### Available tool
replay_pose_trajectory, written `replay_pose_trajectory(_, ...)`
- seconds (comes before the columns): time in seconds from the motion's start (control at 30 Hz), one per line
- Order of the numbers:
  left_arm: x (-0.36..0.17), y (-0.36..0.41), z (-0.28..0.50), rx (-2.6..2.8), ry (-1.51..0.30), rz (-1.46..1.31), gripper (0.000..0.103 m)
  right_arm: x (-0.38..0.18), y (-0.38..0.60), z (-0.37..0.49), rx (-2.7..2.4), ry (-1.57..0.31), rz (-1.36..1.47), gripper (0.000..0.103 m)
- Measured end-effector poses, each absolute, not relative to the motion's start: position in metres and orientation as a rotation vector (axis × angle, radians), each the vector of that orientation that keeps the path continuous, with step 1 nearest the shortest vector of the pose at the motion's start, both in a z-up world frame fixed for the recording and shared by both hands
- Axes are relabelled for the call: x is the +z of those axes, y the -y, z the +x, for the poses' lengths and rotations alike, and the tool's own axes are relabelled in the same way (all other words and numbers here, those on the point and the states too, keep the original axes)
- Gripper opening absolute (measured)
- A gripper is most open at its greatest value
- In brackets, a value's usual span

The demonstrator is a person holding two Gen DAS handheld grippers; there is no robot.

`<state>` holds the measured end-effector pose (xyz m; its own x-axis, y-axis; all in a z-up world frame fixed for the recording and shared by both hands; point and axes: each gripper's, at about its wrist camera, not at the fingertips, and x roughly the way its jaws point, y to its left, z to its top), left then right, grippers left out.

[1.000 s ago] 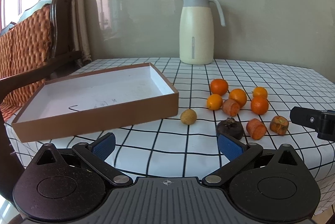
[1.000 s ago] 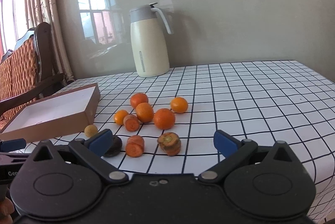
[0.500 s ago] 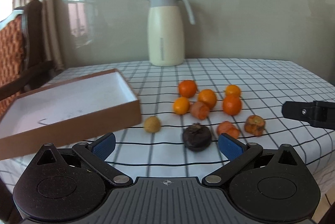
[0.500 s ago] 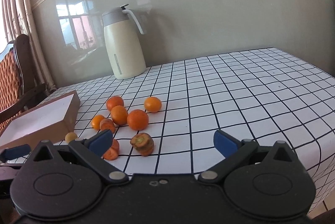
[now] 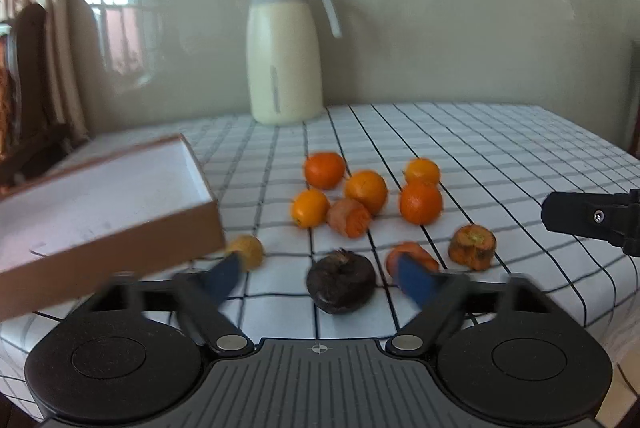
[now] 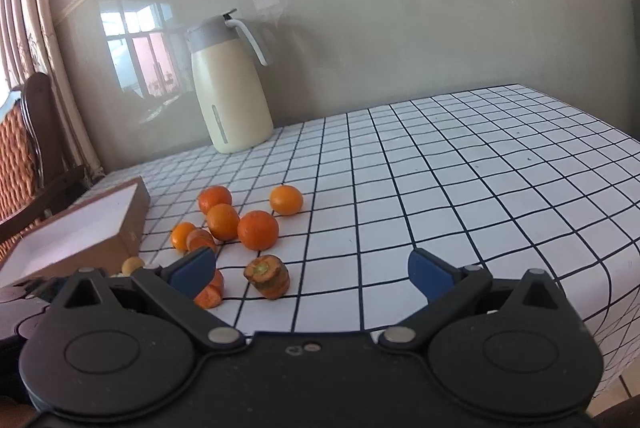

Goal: Organize fruits
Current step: 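Lower the left tool onto the dark mangosteen and close it while the right tool approaches a carrot chunk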

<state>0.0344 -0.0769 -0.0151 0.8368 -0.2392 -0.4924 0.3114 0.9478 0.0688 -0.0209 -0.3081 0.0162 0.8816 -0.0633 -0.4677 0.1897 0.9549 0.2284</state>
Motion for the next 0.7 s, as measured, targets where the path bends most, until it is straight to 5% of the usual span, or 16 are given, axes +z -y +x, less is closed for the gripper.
replay_pose_trajectory(0.2, -0.02, 0.078, 0.037, -0.302, -0.516, 0.139, 0.076, 0.015, 0.309, -0.02, -0.14, -0.48, 0.279, 0.097)
replay_pose_trajectory(0.33, -0.024, 0.079, 0.041, -0.312, -0.542, 0.13, 0.057, 0.014, 0.307, -0.018, -0.15, -0.488, 0.267, 0.097)
replay_pose_trajectory(0.7, -0.031, 0.082, 0.043, -0.325, -0.563, 0.122, 0.046, 0.013, 0.309, -0.015, -0.161, -0.504, 0.267, 0.097)
